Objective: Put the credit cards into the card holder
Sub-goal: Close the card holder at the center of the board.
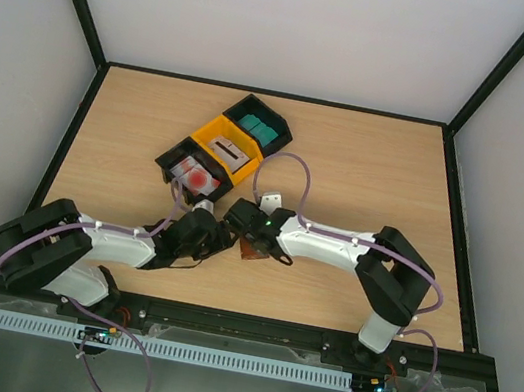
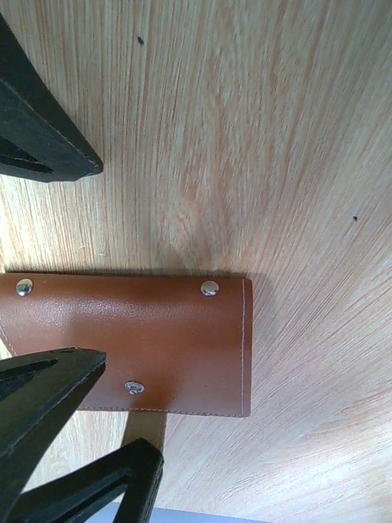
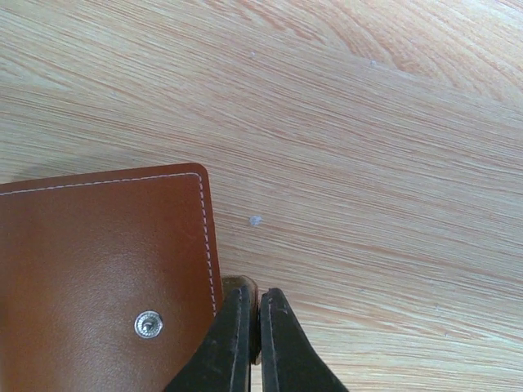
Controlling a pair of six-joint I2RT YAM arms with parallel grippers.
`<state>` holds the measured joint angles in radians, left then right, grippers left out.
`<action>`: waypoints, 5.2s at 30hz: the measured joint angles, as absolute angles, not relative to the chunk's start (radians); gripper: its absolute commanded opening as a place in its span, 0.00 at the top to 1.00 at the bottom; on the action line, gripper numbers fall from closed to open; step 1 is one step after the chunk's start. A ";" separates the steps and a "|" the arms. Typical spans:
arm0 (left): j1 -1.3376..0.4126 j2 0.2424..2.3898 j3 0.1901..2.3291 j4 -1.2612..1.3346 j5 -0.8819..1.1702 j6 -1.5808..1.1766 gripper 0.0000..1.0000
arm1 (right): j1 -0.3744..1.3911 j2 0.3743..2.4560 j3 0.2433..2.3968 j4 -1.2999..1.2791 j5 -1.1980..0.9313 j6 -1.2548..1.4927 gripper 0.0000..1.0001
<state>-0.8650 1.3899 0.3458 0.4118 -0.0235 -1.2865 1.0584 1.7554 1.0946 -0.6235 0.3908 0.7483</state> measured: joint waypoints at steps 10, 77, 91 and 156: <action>-0.879 1.423 0.333 0.498 0.001 -1.291 0.39 | 1.048 1.674 1.022 -0.524 0.245 0.720 0.98; -0.931 1.571 0.411 0.554 0.000 -1.302 0.67 | 0.956 1.674 0.934 -0.326 0.027 0.686 0.92; -0.932 1.579 0.411 0.555 -0.001 -1.302 0.67 | 0.955 1.673 0.933 -0.324 0.038 0.692 0.98; -0.909 1.539 0.317 0.649 0.054 -1.382 0.74 | 1.000 1.674 0.838 -0.049 0.025 0.912 0.73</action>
<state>-0.9089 1.5387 0.3168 0.6491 0.0536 -1.3815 1.0000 1.6745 0.8375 -0.0490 0.0250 0.9123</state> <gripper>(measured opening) 0.261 0.280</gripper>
